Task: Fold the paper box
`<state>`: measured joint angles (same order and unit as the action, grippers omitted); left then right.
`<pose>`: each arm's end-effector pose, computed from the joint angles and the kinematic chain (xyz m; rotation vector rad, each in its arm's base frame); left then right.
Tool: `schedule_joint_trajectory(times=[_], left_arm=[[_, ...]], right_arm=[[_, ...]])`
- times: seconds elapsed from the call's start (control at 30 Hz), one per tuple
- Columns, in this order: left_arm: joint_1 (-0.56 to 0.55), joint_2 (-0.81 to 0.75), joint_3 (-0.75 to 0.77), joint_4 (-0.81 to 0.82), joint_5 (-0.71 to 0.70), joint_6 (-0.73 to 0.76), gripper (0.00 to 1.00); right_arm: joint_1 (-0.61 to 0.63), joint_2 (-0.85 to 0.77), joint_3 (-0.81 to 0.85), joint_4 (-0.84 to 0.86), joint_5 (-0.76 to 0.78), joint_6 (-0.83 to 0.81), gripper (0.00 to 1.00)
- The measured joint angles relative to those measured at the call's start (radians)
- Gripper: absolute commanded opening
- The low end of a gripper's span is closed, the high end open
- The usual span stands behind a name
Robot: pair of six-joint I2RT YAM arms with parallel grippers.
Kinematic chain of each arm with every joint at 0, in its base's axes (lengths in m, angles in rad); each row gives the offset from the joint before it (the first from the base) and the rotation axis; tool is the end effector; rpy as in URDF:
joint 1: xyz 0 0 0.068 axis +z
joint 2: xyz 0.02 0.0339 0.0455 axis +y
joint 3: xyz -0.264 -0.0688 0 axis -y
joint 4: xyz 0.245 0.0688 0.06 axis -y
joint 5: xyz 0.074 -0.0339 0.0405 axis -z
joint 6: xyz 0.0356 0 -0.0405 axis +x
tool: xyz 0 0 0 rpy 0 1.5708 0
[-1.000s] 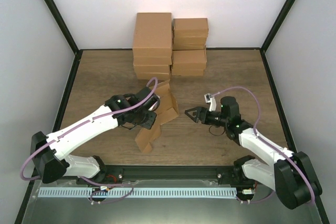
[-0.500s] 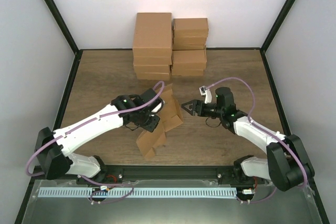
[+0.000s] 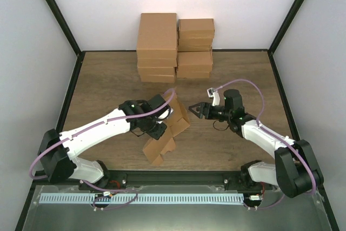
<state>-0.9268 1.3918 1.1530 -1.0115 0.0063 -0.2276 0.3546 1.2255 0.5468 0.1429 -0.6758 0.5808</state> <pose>0.1558 -0.2079 0.2696 0.9827 2.6912 -0.2603 0.2235 0.1065 0.2029 -0.1882 2.2264 1.2495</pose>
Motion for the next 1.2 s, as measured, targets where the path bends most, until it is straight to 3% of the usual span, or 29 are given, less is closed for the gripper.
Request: schedule_joint_trajectory(times=[0.17,0.57,0.87,1.0,1.2], left_arm=[[-0.006,0.000,-0.018,0.016,0.006,0.006,0.04],[-0.055,0.013,-0.029,0.032,-0.026,0.013,0.04],[-0.077,0.042,-0.029,0.037,-0.057,0.016,0.08],[-0.079,0.045,-0.029,0.037,-0.064,0.016,0.20],[-0.082,0.043,-0.027,0.046,-0.068,-0.013,0.47]], right_arm=[[0.000,0.000,0.000,-0.003,-0.002,-0.029,0.70],[0.000,0.106,0.144,-0.060,-0.078,-0.077,0.50],[0.002,0.142,0.144,-0.135,-0.108,-0.135,0.52],[0.022,0.142,0.144,-0.175,-0.081,-0.167,0.53],[0.045,0.142,0.144,-0.180,-0.043,-0.196,0.52]])
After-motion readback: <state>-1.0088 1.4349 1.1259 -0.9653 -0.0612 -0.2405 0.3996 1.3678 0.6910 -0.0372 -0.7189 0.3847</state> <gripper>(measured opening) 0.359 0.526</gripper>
